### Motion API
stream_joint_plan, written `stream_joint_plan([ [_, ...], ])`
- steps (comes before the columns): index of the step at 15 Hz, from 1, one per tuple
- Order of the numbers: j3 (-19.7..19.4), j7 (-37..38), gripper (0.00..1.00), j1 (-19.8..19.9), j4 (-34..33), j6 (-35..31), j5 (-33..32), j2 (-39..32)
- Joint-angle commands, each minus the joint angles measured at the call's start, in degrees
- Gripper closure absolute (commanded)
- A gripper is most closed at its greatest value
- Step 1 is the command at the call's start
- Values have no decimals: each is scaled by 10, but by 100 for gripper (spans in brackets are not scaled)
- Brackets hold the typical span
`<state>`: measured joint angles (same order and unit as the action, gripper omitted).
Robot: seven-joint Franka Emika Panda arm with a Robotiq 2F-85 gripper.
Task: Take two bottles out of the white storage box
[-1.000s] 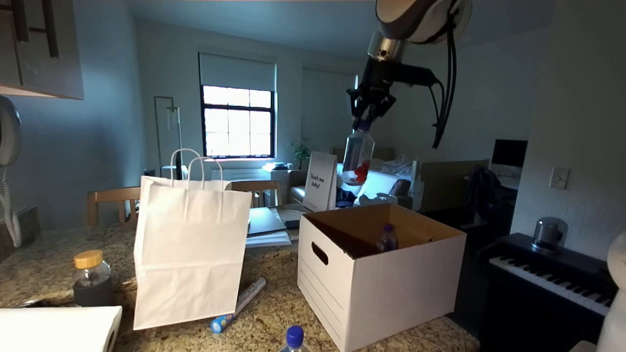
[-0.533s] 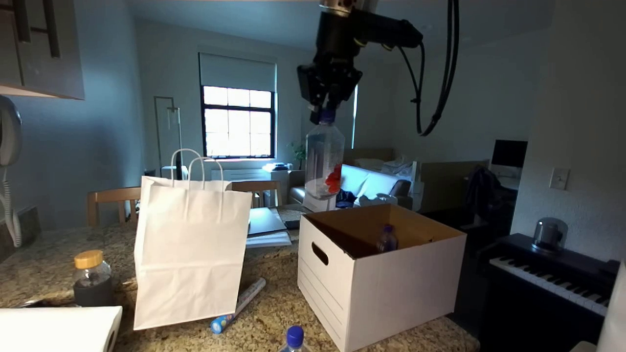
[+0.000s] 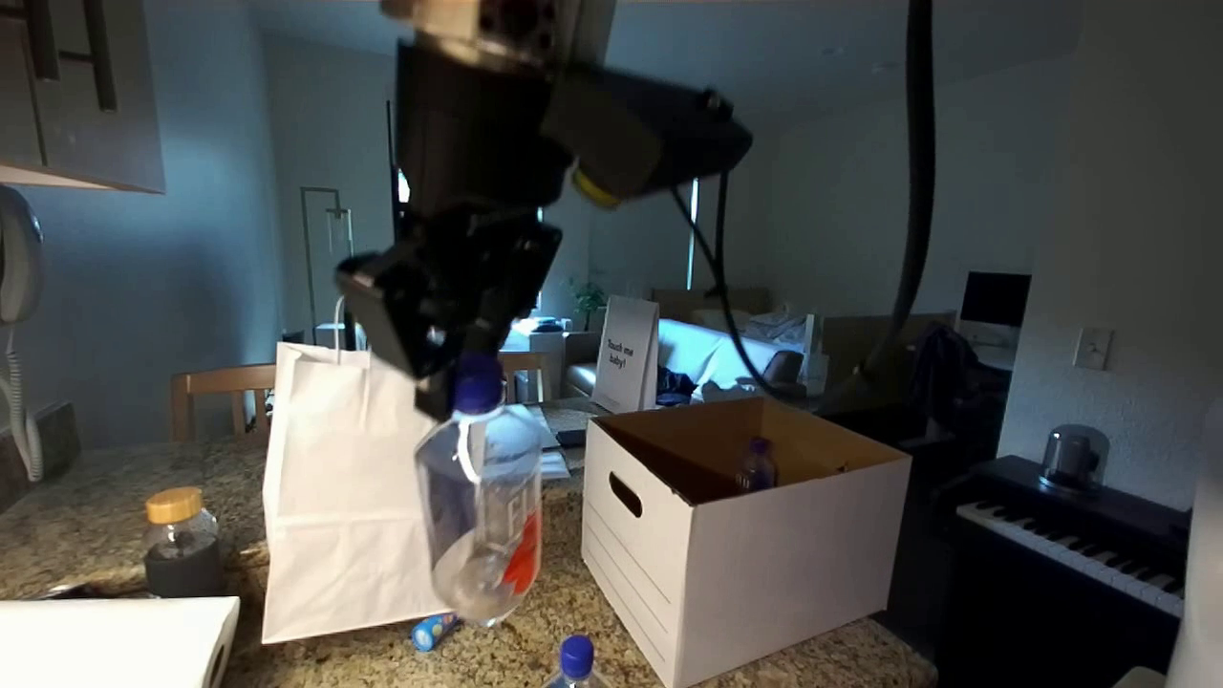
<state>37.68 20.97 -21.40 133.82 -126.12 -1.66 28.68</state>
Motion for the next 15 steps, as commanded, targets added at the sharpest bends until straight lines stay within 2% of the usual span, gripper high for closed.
stream_joint_plan([
  [1, 28, 38, 85, 14, 46, -157, -12, -45],
  [3, 37, 53, 86, 45, 74, -255, -25, -91],
  [4, 36, 52, 86, 62, 77, -276, -29, -122],
  [6, 30, 42, 86, 84, 74, -279, -32, -187],
  [9, 41, 62, 86, 131, 64, -294, -83, -290],
  [12, 17, 104, 86, 138, 60, -339, -142, -366],
  [15, -40, 191, 86, 107, 56, -397, -235, -411],
])
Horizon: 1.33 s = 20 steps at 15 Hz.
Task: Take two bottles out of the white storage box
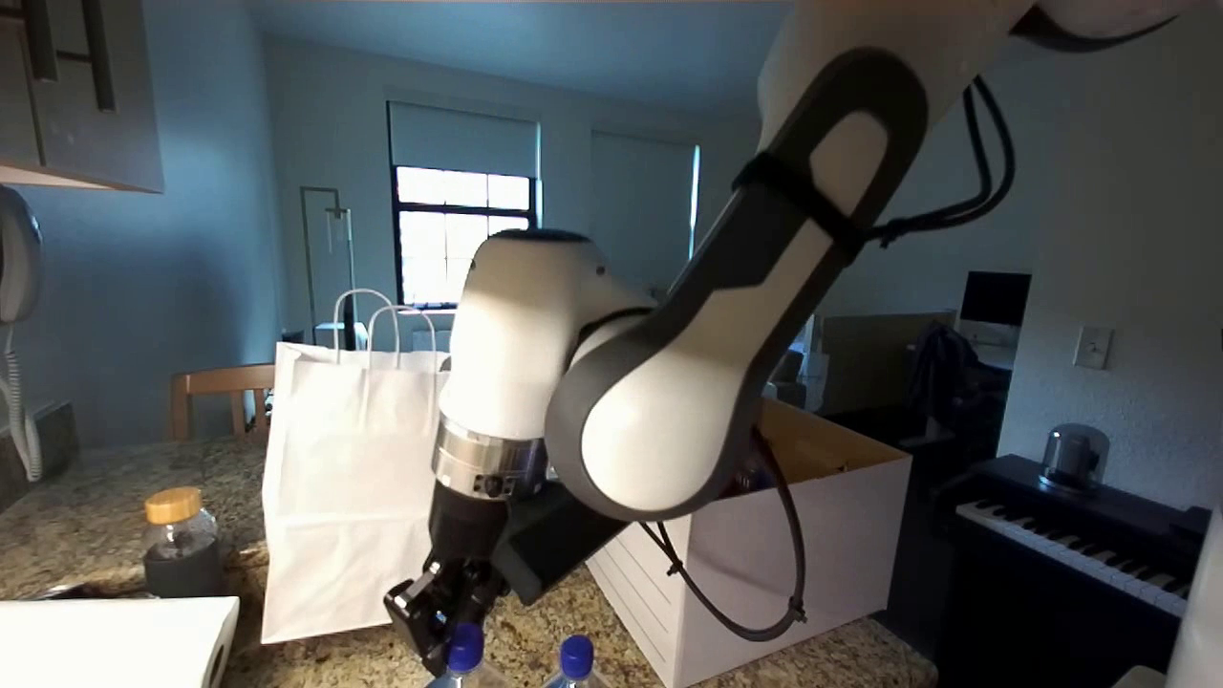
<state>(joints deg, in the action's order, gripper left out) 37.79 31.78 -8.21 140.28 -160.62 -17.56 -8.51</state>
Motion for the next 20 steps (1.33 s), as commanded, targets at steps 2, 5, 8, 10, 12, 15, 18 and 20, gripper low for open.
stream_joint_plan([
  [2, -89, 148, 86, -61, -14, -93, -140, -52],
  [5, -152, 221, 41, -119, -39, -90, -215, -65],
  [8, -175, 261, 23, -165, -68, -58, -250, -77],
  [10, -192, 294, 11, -195, -74, -53, -272, -64],
  [12, -205, 346, 2, -228, -73, -47, -297, -38],
  [15, -215, 430, 0, -269, -71, -5, -339, 29],
  [18, -202, 346, 0, -293, -69, 146, -237, 105],
  [20, -174, 351, 0, -274, -87, 248, -217, 153],
])
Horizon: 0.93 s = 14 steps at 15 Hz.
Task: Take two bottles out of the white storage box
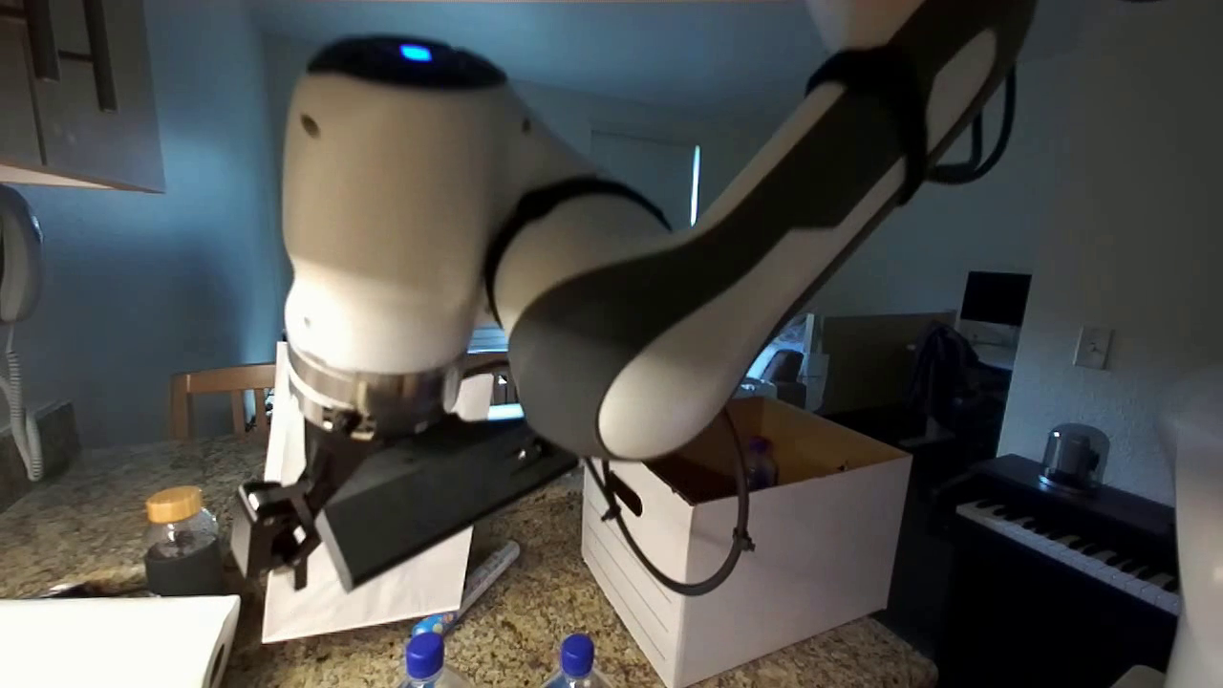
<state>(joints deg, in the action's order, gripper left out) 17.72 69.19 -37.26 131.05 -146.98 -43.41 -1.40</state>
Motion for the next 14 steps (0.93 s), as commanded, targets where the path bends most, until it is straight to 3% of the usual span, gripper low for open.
stream_joint_plan([
  [1, 35, -23, 0, 19, 0, 164, 55, 111],
  [5, 53, -85, 0, 43, -31, 343, 147, 223],
  [8, 32, -137, 0, 78, -41, 407, 215, 304],
  [10, 13, -175, 0, 116, -38, 413, 232, 358],
  [11, 7, -151, 0, 146, -29, 391, 224, 387],
  [14, -42, -183, 0, 220, -42, 371, 223, 423],
])
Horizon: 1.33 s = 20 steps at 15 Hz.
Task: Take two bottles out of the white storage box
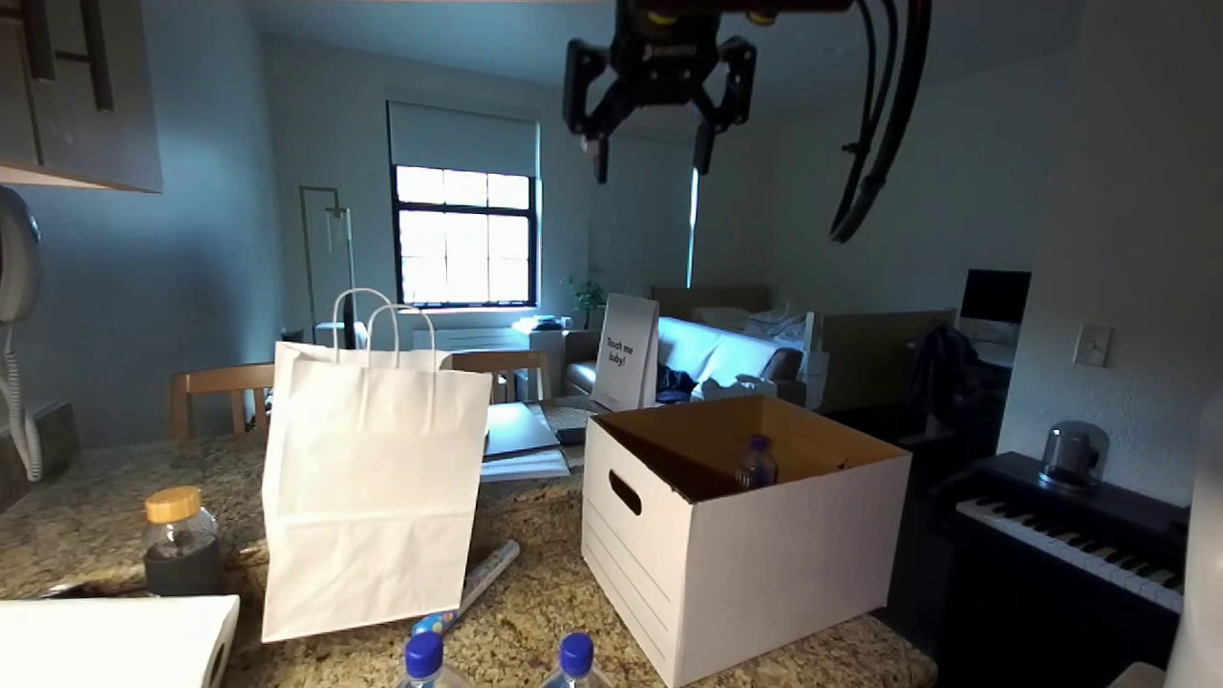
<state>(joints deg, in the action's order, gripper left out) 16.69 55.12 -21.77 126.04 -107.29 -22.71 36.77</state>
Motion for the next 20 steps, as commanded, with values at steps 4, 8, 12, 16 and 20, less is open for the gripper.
stream_joint_plan([
  [4, -124, -199, 0, 141, -16, -44, 31, 17],
  [8, -193, -336, 0, 205, -64, -54, 84, -90],
  [12, -228, -412, 0, 248, -131, -85, 98, -229],
  [16, -243, -439, 0, 267, -229, -122, 109, -384],
  [20, -244, -478, 0, 278, -354, -97, 136, -526],
])
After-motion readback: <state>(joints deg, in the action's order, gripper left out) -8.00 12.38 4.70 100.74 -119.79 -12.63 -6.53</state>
